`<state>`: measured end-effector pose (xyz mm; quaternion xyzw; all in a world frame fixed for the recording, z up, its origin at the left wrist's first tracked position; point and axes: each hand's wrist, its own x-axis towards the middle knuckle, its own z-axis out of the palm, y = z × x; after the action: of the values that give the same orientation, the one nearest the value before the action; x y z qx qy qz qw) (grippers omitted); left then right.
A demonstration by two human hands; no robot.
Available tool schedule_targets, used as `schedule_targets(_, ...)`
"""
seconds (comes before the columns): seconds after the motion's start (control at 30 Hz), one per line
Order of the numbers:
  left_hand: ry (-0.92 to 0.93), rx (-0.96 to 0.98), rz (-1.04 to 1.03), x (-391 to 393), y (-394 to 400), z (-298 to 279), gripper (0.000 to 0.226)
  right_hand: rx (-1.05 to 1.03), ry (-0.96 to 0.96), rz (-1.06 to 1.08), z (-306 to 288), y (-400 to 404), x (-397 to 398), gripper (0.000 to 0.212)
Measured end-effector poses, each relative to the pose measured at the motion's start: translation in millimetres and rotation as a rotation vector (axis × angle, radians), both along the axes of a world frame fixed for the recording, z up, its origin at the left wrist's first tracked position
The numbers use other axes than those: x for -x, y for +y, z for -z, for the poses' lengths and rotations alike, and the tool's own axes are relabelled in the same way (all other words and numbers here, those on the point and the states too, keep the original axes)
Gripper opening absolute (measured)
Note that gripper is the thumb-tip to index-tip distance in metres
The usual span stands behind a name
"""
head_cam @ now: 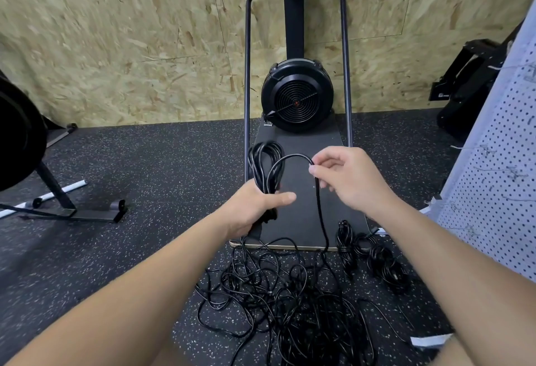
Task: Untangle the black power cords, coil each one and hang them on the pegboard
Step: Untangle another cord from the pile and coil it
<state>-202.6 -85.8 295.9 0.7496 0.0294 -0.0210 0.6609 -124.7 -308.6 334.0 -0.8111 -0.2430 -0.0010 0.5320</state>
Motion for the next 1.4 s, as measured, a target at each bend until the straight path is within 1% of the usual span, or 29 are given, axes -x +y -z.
schedule_targets(0.07,0.007,-0.090,0.045,3.8,-4.3,2.7,0.024,-0.070,-0.009,-0.034,-7.3,4.4,6.3,0.004)
schedule_targets(0.17,-0.004,-0.162,0.127,7.3,-15.6,7.2,0.032,-0.141,0.039,-0.059,-11.7,12.8,15.6,0.007)
schedule_targets(0.27,-0.042,-0.096,0.172,9.8,-33.1,4.9,0.021,-0.211,0.065,0.017,-12.1,15.5,17.2,0.007)
schedule_targets(0.37,-0.065,-0.106,0.129,9.2,-41.2,4.0,0.008,-0.226,0.036,0.117,-13.6,14.8,16.9,0.006)
schedule_targets(0.43,-0.052,-0.079,0.112,8.9,-43.7,4.2,0.010,-0.213,-0.034,0.156,-12.3,13.6,17.3,0.006)
schedule_targets(0.53,-0.013,0.095,0.120,8.2,-47.3,3.6,0.014,-0.183,-0.192,0.185,-10.5,9.1,16.0,0.005)
schedule_targets(0.6,-0.026,0.125,0.128,6.4,-45.6,4.2,0.018,-0.184,-0.244,0.187,-9.8,6.5,13.1,0.005)
schedule_targets(0.63,-0.037,0.112,0.134,6.4,-44.8,4.3,0.020,-0.185,-0.243,0.184,-9.3,5.6,11.2,0.007)
schedule_targets(0.7,-0.036,0.113,0.135,6.2,-43.1,4.0,0.021,-0.215,-0.177,0.162,-8.5,4.4,8.0,0.009)
schedule_targets(0.8,-0.027,0.198,0.068,4.0,-39.8,5.0,0.019,-0.257,-0.046,0.137,-6.8,3.3,4.3,0.007)
schedule_targets(0.83,-0.026,0.229,0.029,2.4,-37.8,5.2,0.018,-0.234,-0.003,0.132,-2.3,4.6,1.3,0.007)
schedule_targets(0.9,-0.023,0.267,-0.034,-1.7,-32.0,5.8,0.017,-0.093,0.104,0.069,11.6,7.7,-3.0,0.017)
schedule_targets(1.0,-0.032,0.270,-0.081,-5.1,-25.6,5.0,0.020,0.250,0.167,-0.168,31.1,13.9,0.5,0.028)
schedule_targets(1.1,-0.030,0.293,-0.130,-6.6,-24.8,2.0,0.023,0.396,0.267,-0.379,45.3,21.4,9.4,0.029)
schedule_targets(1.17,-0.022,0.360,-0.178,-8.5,-23.8,-0.1,0.023,0.457,0.304,-0.463,53.7,25.9,15.9,0.035)
schedule_targets(1.27,-0.079,0.476,-0.272,-14.9,-14.5,-2.6,0.017,0.456,0.443,-0.543,61.4,30.1,25.1,0.042)
schedule_targets(1.33,-0.106,0.518,-0.330,-17.8,-6.1,-5.1,0.015,0.434,0.443,-0.517,62.8,32.5,27.2,0.044)
schedule_targets(1.4,-0.119,0.538,-0.382,-19.4,1.2,-7.5,0.016,0.419,0.443,-0.431,58.7,35.6,27.4,0.048)
